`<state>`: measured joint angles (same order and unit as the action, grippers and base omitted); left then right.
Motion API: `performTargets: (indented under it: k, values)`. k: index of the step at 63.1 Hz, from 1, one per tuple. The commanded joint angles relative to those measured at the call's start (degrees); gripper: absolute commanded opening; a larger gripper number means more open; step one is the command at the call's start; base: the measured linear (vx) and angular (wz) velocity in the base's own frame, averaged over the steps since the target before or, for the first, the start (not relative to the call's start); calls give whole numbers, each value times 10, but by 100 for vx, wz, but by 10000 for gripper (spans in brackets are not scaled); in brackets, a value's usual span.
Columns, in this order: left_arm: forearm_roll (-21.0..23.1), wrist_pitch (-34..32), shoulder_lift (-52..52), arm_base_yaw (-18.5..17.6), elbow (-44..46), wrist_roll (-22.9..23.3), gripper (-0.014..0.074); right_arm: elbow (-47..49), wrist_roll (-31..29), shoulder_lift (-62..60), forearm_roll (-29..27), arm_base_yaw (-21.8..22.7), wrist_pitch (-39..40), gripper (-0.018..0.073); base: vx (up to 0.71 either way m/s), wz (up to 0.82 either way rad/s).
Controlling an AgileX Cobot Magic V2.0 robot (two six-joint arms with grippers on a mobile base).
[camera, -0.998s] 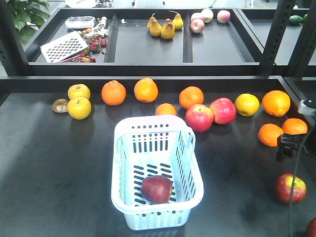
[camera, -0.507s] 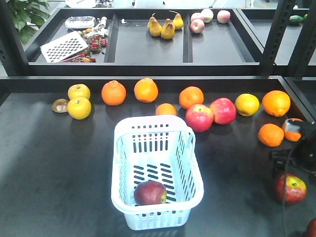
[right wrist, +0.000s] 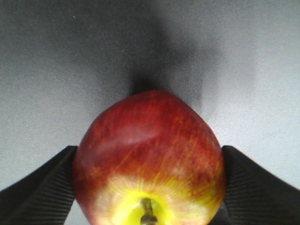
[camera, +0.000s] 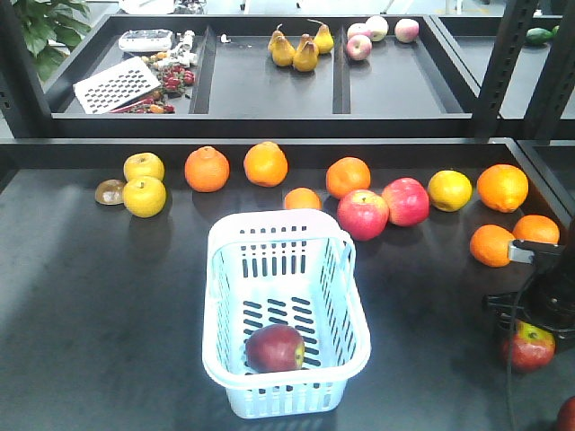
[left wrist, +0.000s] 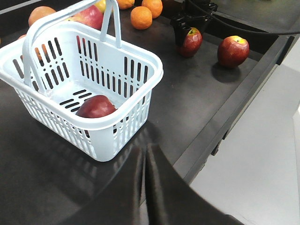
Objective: Pick three apples into basket with both arms
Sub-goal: 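Move the right gripper back and grasp another red apple, then carry the second apple into the basket and open the right gripper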
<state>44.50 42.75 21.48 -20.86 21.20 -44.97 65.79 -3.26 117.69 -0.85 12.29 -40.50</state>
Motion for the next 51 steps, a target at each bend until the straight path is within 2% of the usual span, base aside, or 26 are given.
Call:
performTargets:
  k: [1,10,18,25,29,34,38,43,51]
  values:
    - [27,-27,3,-1,14,4,-6,14,-13,-54,1,2,-12,226,0,0]
    - [27,-27,3,-1,14,4,-6,14,-80,-118,-37,2,-45,-8,0,0]
    - [27,-27,3,-1,14,4,-6,13,-148,-189,-114,2,-95,-10,0,0]
    - [27,-27,3,-1,14,4,-6,10,-230,-254,-216,-2,-142,-5,0,0]
    - [27,-27,3,-1,14,4,-6,4,-266,-291,-256,-14,-171,-4,0,0]
    - [27,-27,3,-1,14,4,-6,-14,-310,-333,-311,-53,-199,-3,0,0]
    - [27,-27,3,-1,14,4,-6,-35,-324,-362,-345,-92,-194,-1,0,0]
    - [27,-27,3,-1,14,4,-6,-59,-330,-388,-382,-156,-154,-1,0,0]
    - [27,-27,3,-1,14,4,-6,-76,-327,-394,-405,-264,-75,5,0,0]
